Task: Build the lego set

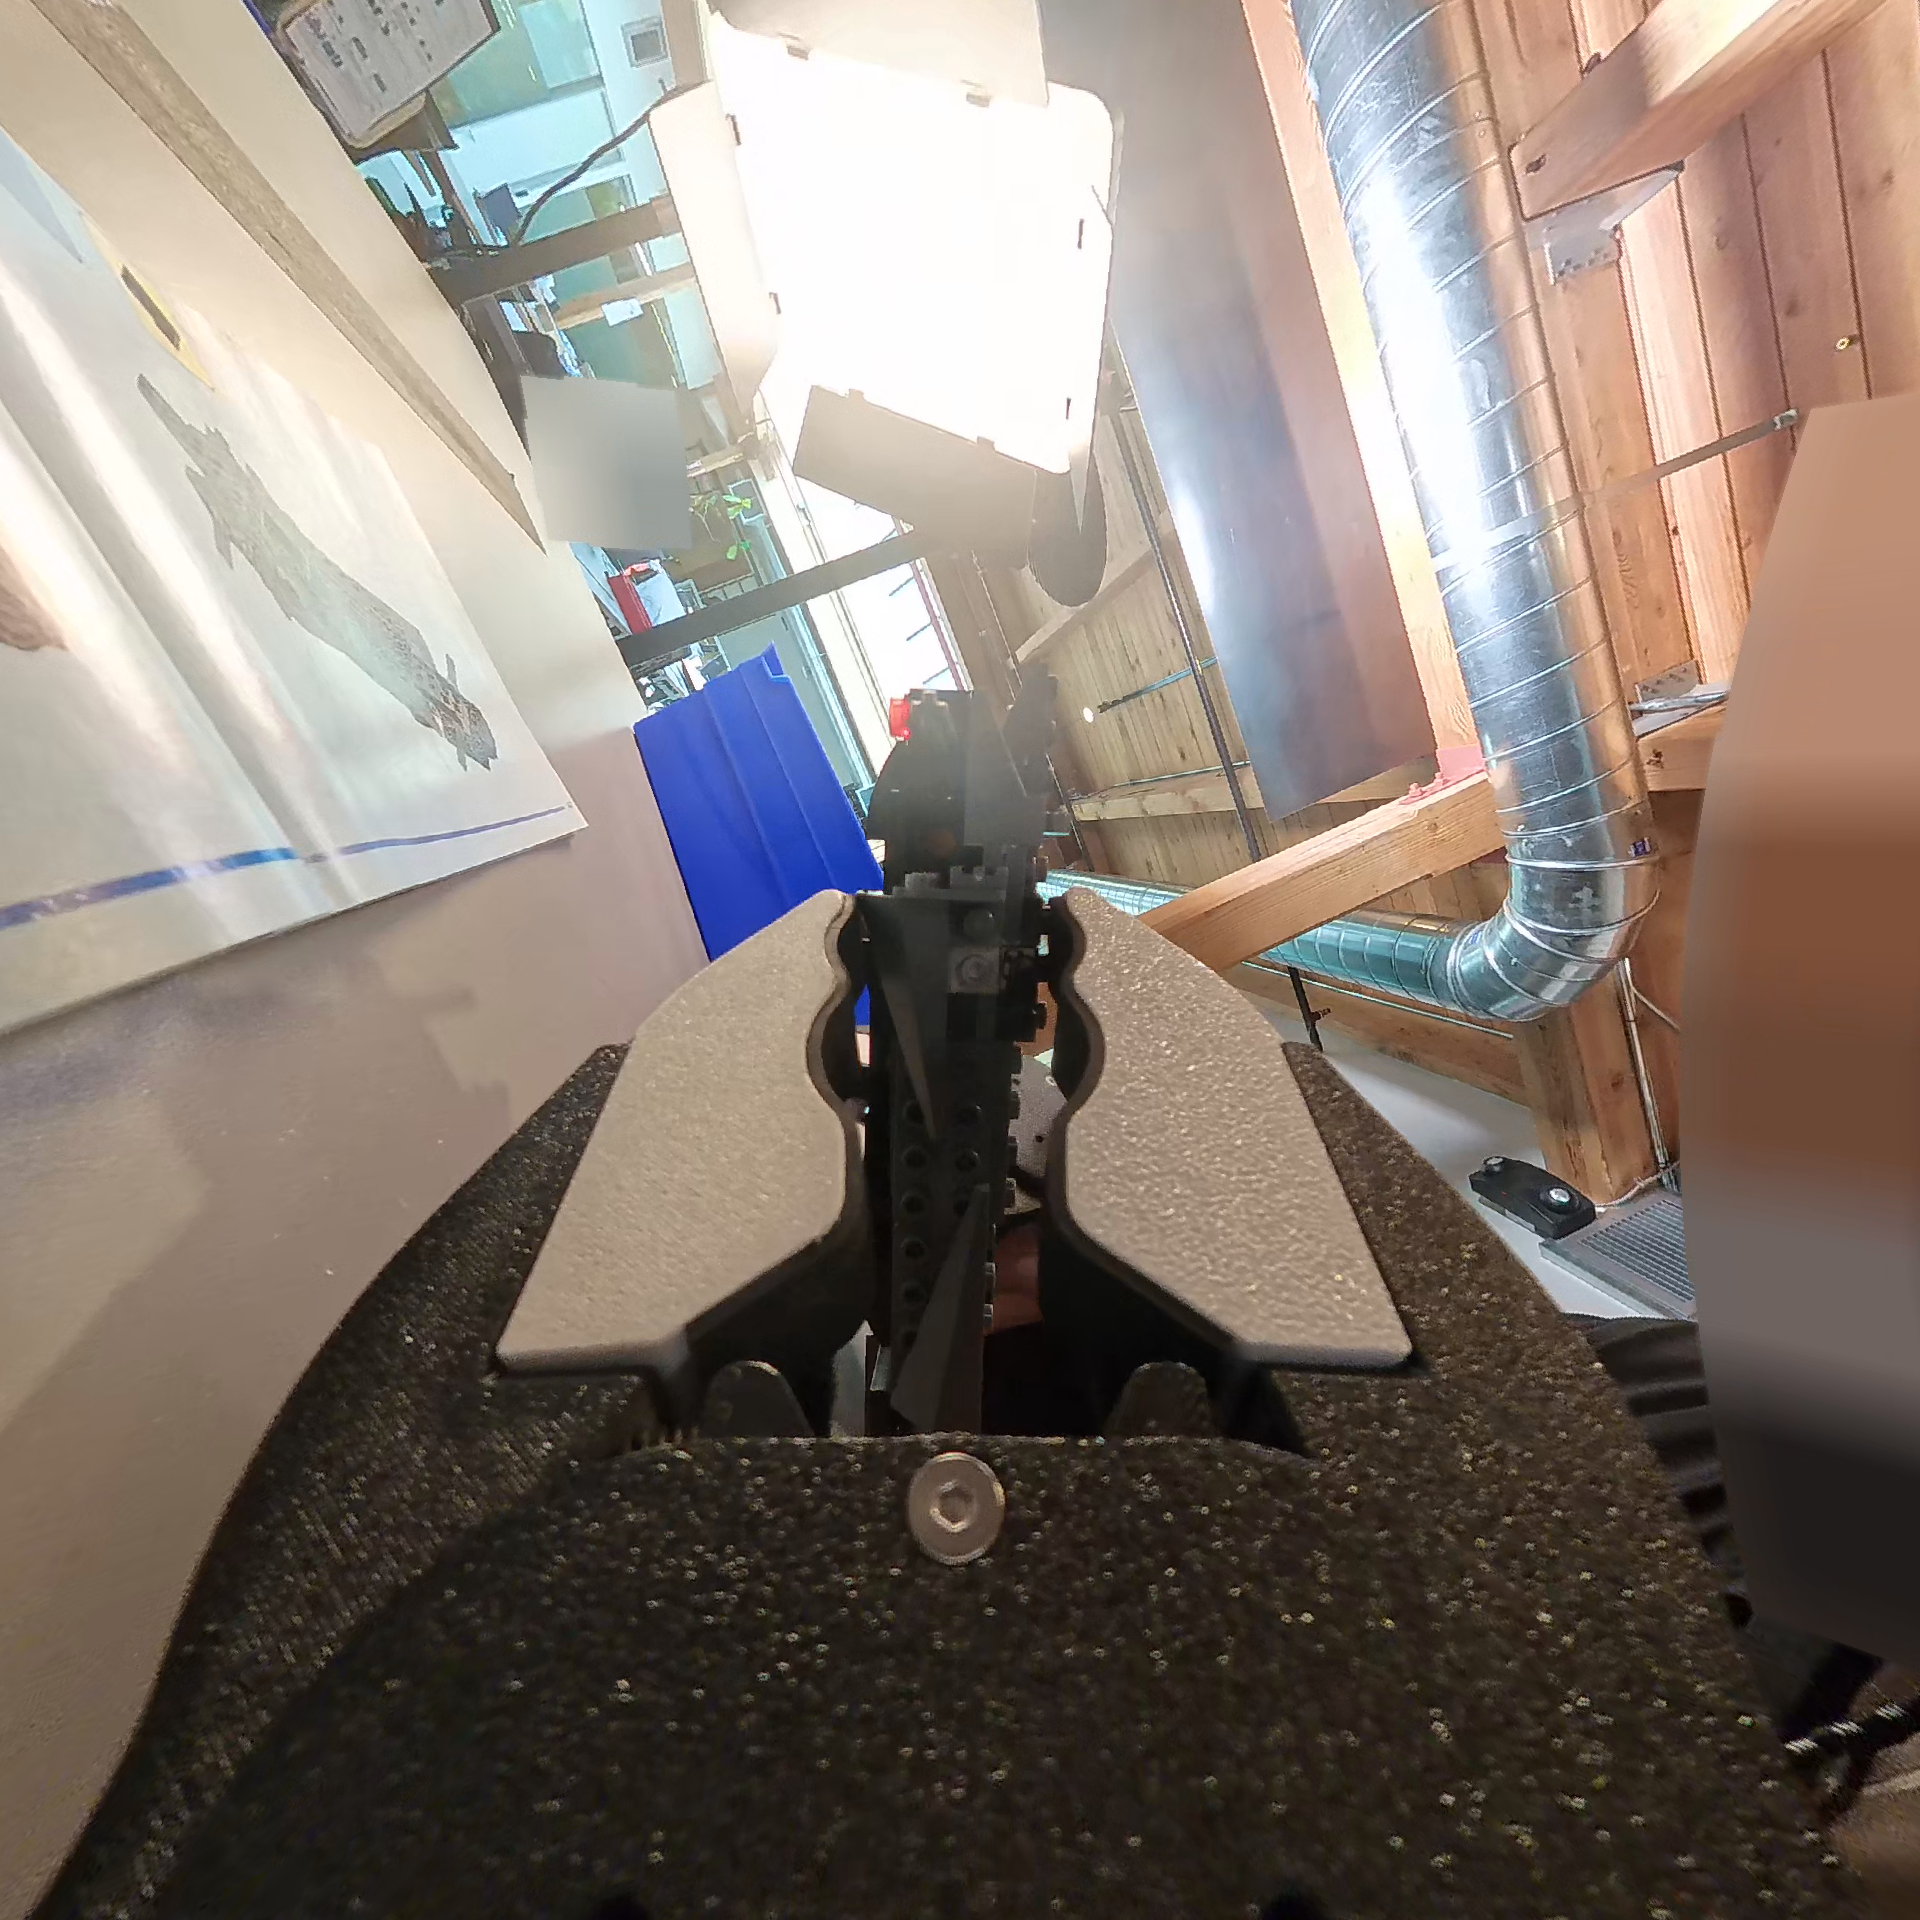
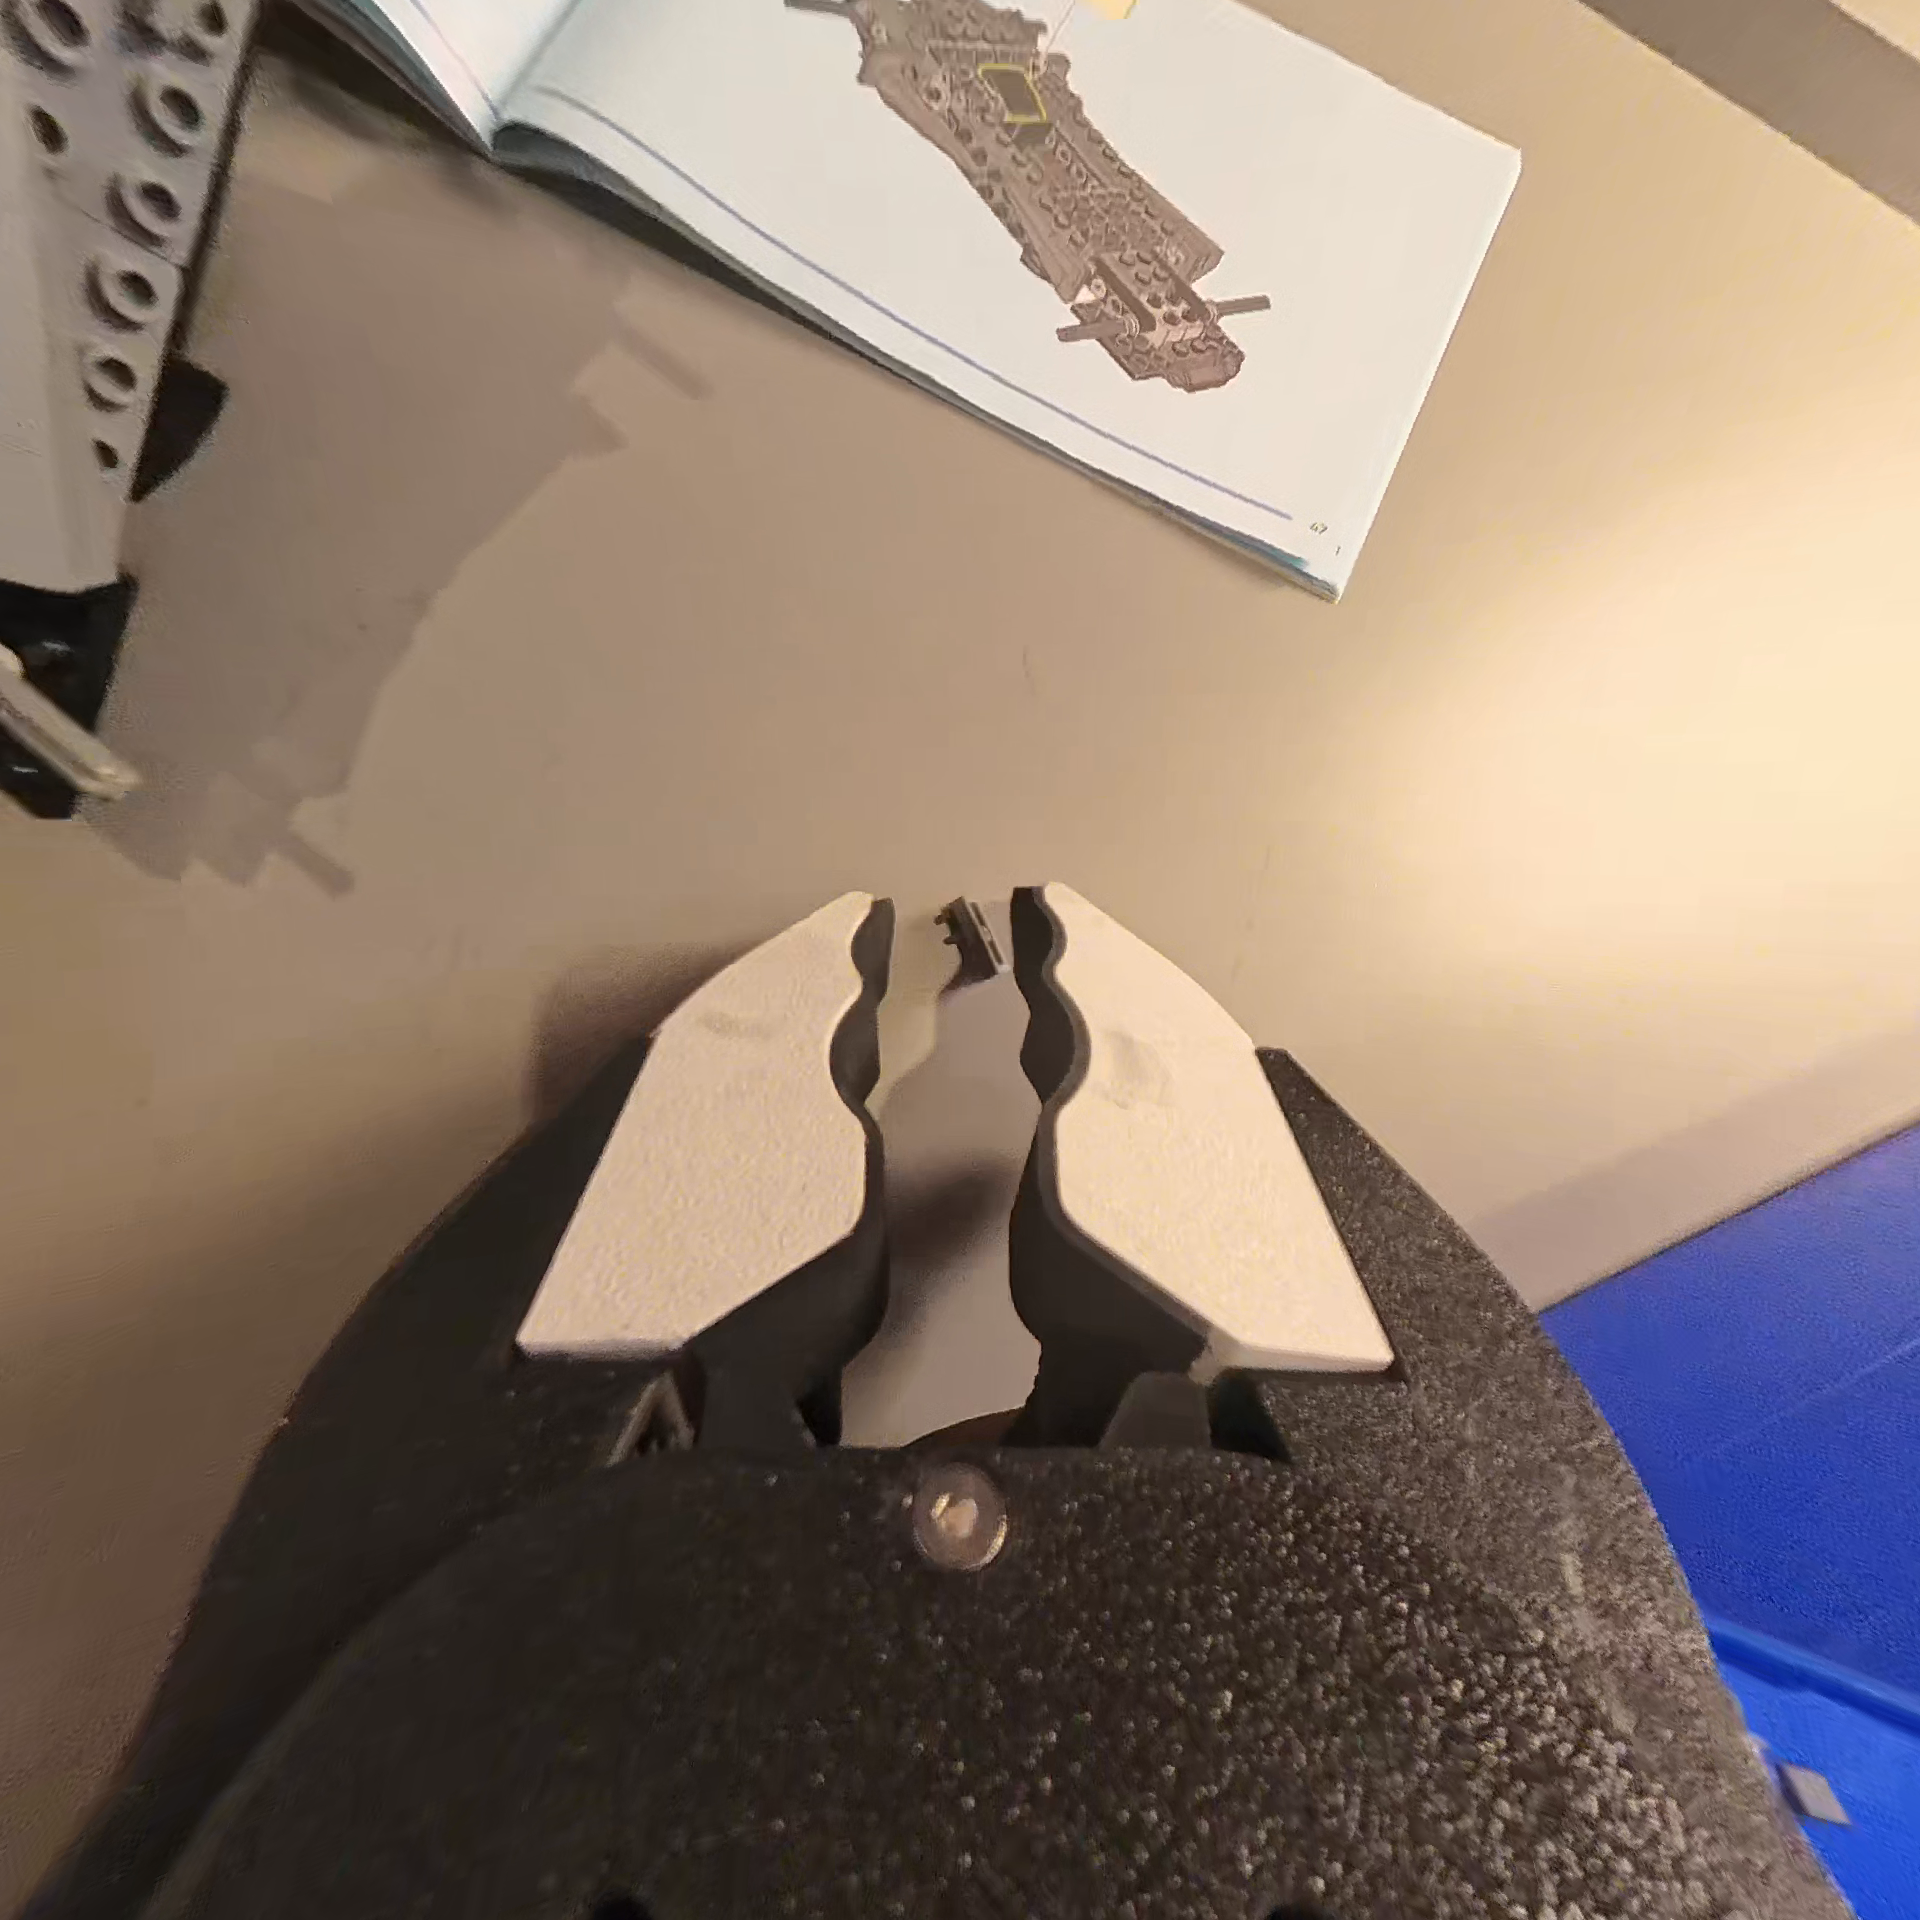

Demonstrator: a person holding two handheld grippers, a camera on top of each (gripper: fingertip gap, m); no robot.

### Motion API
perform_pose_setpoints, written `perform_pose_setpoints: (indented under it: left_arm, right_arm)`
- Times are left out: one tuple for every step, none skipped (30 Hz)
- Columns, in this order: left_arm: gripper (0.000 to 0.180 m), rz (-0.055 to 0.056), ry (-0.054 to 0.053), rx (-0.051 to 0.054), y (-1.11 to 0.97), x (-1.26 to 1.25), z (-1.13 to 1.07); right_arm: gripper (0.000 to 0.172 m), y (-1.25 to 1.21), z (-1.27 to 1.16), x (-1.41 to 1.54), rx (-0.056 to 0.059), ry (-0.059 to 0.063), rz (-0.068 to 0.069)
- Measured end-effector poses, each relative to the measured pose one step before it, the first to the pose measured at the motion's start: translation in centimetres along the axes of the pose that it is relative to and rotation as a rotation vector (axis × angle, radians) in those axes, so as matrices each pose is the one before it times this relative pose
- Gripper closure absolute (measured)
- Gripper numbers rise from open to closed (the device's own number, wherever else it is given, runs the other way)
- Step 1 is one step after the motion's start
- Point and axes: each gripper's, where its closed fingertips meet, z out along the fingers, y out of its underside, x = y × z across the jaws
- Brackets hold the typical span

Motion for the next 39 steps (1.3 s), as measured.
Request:
perform_pose_setpoints:
  left_arm:
    - [0.147, 0.0011, -0.0005, -0.0003, 0.015, -0.001, 0.003]
    - [0.146, 0.0008, -0.0002, -0.0004, 0.009, 0.004, -0.005]
    - [0.146, 0.0006, 0.0, -0.0004, 0.008, 0.004, 0.008]
    - [0.146, 0.0003, -0.0003, -0.0005, 0.01, 0.002, 0.007]
    - [0.146, 0.0005, 0.0, -0.0005, 0.004, 0.006, 0.0]
    - [0.146, 0.0005, 0.0003, -0.0005, 0.01, 0.009, 0.007]
    - [0.147, 0.0, 0.0001, -0.0006, 0.008, 0.001, -0.005]
    - [0.147, 0.0002, 0.0001, -0.0004, 0.009, 0.008, 0.008]
    - [0.146, 0.0001, -0.0001, -0.0005, 0.012, -0.002, 0.004]
    - [0.147, 0.0003, 0.0, -0.0006, 0.004, 0.003, 0.012]
    - [0.147, 0.0002, -0.0001, -0.0004, 0.005, -0.003, -0.003]
    - [0.147, 0.0003, 0.0001, 0.0001, 0.007, 0.003, -0.005]
    - [0.147, -0.0003, 0.0002, -0.0001, 0.001, 0.004, -0.001]
    - [0.147, -0.0006, 0.0002, 0.0001, -0.006, -0.007, 0.003]
    - [0.147, -0.0003, 0.0, 0.0005, -0.003, -0.006, 0.0]
    - [0.147, -0.0005, -0.0002, 0.0005, -0.011, -0.012, 0.006]
    - [0.147, -0.0006, 0.0, 0.0005, -0.01, -0.004, -0.007]
    - [0.147, -0.0007, -0.0001, 0.0008, -0.008, -0.006, 0.003]
    - [0.147, -0.0005, 0.0, 0.0011, -0.015, -0.015, -0.006]
    - [0.147, -0.0009, 0.0006, 0.0005, -0.017, 0.002, -0.002]
    - [0.146, -0.0008, 0.0004, 0.0001, -0.012, -0.001, -0.005]
    - [0.146, -0.0004, 0.0003, 0.0, 0.003, -0.002, -0.003]
    - [0.146, -0.0003, -0.0001, 0.0002, -0.007, -0.012, 0.004]
    - [0.146, 0.0, 0.0001, 0.0004, 0.003, 0.005, -0.003]
    - [0.147, -0.0003, 0.0003, 0.0001, -0.002, 0.006, 0.001]
    - [0.147, 0.0, 0.0002, 0.0004, -0.002, -0.001, -0.013]
    - [0.147, -0.0001, -0.0003, 0.0005, -0.013, -0.002, -0.004]
    - [0.147, -0.0002, 0.0001, 0.0001, -0.002, 0.003, 0.001]
    - [0.147, -0.0003, 0.0004, -0.0003, 0.006, -0.003, -0.005]
    - [0.147, 0.0, 0.0002, -0.0003, 0.01, 0.002, 0.006]
    - [0.147, -0.0003, 0.0002, -0.0005, 0.0, 0.001, 0.002]
    - [0.146, 0.0002, 0.0004, -0.0004, 0.01, 0.016, -0.006]
    - [0.146, 0.0002, 0.0001, -0.0006, 0.005, 0.009, -0.001]
    - [0.146, 0.0, -0.0007, -0.0003, 0.001, 0.0, 0.001]
    - [0.147, 0.0001, -0.0004, 0.0, 0.0, -0.006, 0.0]
    - [0.147, 0.0003, -0.001, 0.0, -0.009, -0.005, -0.005]
    - [0.147, -0.0001, -0.0006, 0.0004, -0.005, -0.007, 0.003]
    - [0.147, -0.0004, -0.0006, 0.0002, -0.007, -0.017, 0.004]
    - [0.147, -0.0008, -0.0008, 0.0009, -0.015, -0.013, -0.005]
  right_arm:
    - [0.149, 0.243, 0.257, 0.158, -0.025, 0.0071, -0.0054]
    - [0.15, 0.192, 0.188, 0.135, -0.0199, 0.0049, -0.0018]
    - [0.158, -0.055, 0.035, 0.047, -0.0041, -0.0022, 0.0059]
    - [0.165, 0.1, 0.032, 0.026, -0.015, -0.0028, 0.0076]
    - [0.165, -0.082, -0.088, -0.172, -0.0004, -0.016, 0.0118]
    - [0.166, -0.38, -0.272, -0.714, 0.0209, -0.0587, 0.0337]
    - [0.166, -0.702, -0.432, -1.312, 0.0423, -0.1114, 0.0684]
    - [0.165, -0.83, -0.464, -1.322, 0.0516, -0.1236, 0.0954]
    - [0.163, -0.69, -0.368, -0.715, 0.0445, -0.0874, 0.0959]
    - [0.156, -0.421, -0.273, -0.013, 0.029, -0.0405, 0.0778]
    - [0.149, -0.216, -0.237, 0.311, 0.0174, -0.015, 0.0524]
    - [0.148, -0.1, -0.247, 0.348, 0.012, -0.003, 0.0269]
    - [0.146, -0.049, -0.226, 0.301, 0.0095, 0.006, 0.0078]
    - [0.144, 0.014, -0.215, 0.225, 0.005, 0.0123, -0.0052]
    - [0.143, 0.022, -0.205, 0.129, 0.0026, 0.0142, -0.0136]
    - [0.143, 0.04, -0.188, 0.075, 0.002, 0.0158, -0.0211]
    - [0.143, 0.029, -0.126, 0.009, 0.0021, 0.0158, -0.029]
    - [0.144, 0.066, -0.039, -0.123, -0.0001, 0.0098, -0.0332]
    - [0.144, 0.151, 0.099, -0.201, -0.0078, 0.0047, -0.0315]
    - [0.144, 0.217, 0.233, -0.149, -0.0135, 0.0074, -0.0248]
    - [0.144, 0.203, 0.314, -0.082, -0.0136, 0.0102, -0.0191]
    - [0.144, 0.139, 0.36, -0.092, -0.011, 0.0076, -0.0173]
    - [0.145, 0.102, 0.379, -0.151, -0.0086, 0.003, -0.0156]
    - [0.145, 0.083, 0.393, -0.134, -0.0102, 0.003, -0.0117]
    - [0.145, 0.05, 0.386, -0.045, -0.01, 0.0073, -0.0071]
    - [0.145, 0.002, 0.376, -0.005, -0.0087, 0.0107, -0.003]
    - [0.146, -0.075, 0.359, -0.033, -0.0073, 0.0103, -0.0038]
    - [0.146, -0.112, 0.338, -0.053, -0.0061, 0.0123, -0.0083]
    - [0.147, -0.21, 0.296, -0.035, -0.0033, 0.0141, -0.0152]
    - [0.148, -0.28, 0.266, -0.122, 0.0019, 0.0095, -0.0284]
    - [0.149, -0.304, 0.232, -0.101, 0.0041, 0.0064, -0.0445]
    - [0.15, -0.242, 0.211, 0.098, 0.0016, 0.0132, -0.0598]
    - [0.15, -0.168, 0.182, 0.453, -0.0044, 0.0277, -0.0638]
    - [0.15, -0.124, 0.13, 0.594, -0.0086, 0.0301, -0.0551]
    - [0.15, -0.174, 0.056, 0.39, -0.0067, 0.0121, -0.0434]
    - [0.15, -0.256, -0.003, 0.062, -0.0001, -0.0116, -0.0317]
    - [0.149, -0.349, -0.033, -0.108, 0.007, -0.0227, -0.0204]
    - [0.148, -0.318, -0.013, -0.285, 0.0076, -0.0328, -0.014]
    - [0.146, -0.181, 0.067, -0.377, 0.0017, -0.0376, -0.0104]
